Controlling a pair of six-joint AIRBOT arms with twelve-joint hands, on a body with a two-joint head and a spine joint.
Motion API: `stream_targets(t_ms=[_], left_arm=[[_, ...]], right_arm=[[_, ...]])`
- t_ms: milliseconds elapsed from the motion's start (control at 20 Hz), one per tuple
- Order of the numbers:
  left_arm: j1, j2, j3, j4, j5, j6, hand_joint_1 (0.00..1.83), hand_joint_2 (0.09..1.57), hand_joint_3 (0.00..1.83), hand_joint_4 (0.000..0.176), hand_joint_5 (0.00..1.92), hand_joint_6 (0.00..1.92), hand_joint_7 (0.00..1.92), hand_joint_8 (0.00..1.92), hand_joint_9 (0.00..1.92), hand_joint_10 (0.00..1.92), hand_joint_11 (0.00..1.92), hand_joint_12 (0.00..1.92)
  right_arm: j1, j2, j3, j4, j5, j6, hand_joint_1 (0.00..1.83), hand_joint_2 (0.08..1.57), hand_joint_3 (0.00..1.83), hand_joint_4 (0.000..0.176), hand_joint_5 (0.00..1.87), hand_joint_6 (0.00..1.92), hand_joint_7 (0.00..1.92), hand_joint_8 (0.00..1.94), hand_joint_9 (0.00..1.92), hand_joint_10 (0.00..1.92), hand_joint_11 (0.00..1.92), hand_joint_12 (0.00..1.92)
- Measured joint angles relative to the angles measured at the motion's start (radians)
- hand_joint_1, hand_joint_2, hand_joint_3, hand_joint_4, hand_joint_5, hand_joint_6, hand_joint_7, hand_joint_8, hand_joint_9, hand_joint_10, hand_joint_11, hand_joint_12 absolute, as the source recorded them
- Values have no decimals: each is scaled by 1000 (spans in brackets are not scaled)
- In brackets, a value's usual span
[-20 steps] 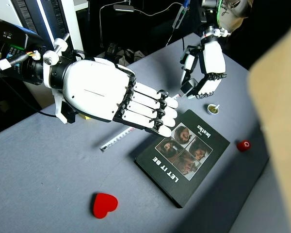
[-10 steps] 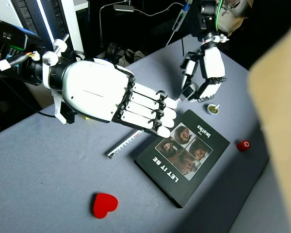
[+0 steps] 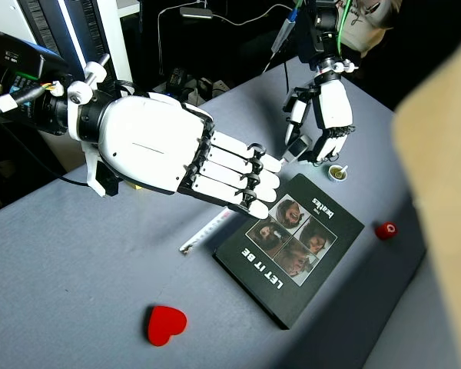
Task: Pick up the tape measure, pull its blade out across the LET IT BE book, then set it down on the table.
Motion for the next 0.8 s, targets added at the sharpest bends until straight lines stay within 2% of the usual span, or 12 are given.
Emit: stream_targets(t_ms=[150, 200, 300, 350, 650, 800], left_arm=[[0, 0, 0, 1, -3, 0, 739, 1044, 0, 0, 538, 0, 596, 0, 567, 0, 375, 558], [0, 0, 0, 3, -4, 0, 622, 1038, 0, 0, 437, 0, 478, 0, 468, 0, 327, 539], [0, 2, -5, 4, -4, 0, 599, 1040, 0, 0, 418, 0, 454, 0, 446, 0, 313, 535], [0, 3, -6, 6, -3, 0, 527, 1029, 0, 0, 339, 0, 370, 0, 382, 0, 252, 514], [-68, 51, 16, 12, 4, -2, 480, 982, 0, 0, 258, 0, 288, 0, 312, 0, 164, 538], [-157, 65, 32, 19, 73, 16, 499, 967, 0, 0, 261, 3, 280, 1, 302, 1, 156, 547]], right_arm=[[0, 0, 0, 0, 0, 0, 143, 1025, 0, 0, 12, 4, 24, 4, 0, 0, 0, 336], [0, -1, 0, -2, 0, 0, 143, 1024, 0, 0, 13, 4, 25, 4, 0, 0, 0, 337], [0, -1, 0, -4, 0, 0, 143, 1024, 0, 0, 13, 4, 25, 4, 0, 0, 0, 337], [0, -1, 0, -5, 0, 0, 143, 1025, 1, 0, 13, 4, 25, 4, 0, 0, 0, 338], [0, -2, 0, -6, 0, 2, 140, 1030, 2, 0, 28, 4, 51, 4, 12, 3, 0, 394], [0, -3, 0, -7, 0, 3, 145, 1031, 2, 0, 28, 3, 51, 3, 11, 2, 0, 401]])
